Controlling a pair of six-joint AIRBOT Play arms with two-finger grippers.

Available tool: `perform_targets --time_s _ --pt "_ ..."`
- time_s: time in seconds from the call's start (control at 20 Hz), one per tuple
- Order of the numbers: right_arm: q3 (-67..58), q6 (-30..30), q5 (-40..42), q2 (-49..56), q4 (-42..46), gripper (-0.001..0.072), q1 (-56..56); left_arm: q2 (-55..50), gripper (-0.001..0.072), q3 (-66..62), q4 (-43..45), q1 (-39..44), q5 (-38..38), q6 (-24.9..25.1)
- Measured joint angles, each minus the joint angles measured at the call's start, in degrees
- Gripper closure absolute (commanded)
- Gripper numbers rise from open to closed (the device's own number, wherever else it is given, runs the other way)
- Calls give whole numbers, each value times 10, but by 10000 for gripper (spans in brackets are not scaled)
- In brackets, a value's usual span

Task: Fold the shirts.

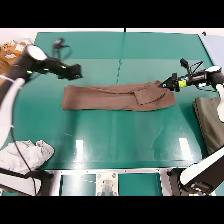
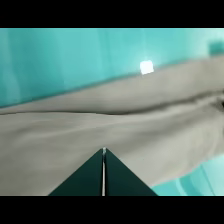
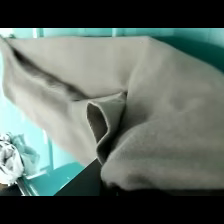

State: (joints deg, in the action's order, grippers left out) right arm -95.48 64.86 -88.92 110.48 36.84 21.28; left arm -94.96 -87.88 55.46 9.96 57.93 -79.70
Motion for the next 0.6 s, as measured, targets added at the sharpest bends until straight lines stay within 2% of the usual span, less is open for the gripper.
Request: perform_targets --time_s 0.3,0.6 --pt "-3 63 -37 -122 -3 691 -18 -120 684 -24 -68 174 -115 31" --pt "-31 103 -54 -204 -4 691 -42 -205 684 -87 -118 256 -121 43"
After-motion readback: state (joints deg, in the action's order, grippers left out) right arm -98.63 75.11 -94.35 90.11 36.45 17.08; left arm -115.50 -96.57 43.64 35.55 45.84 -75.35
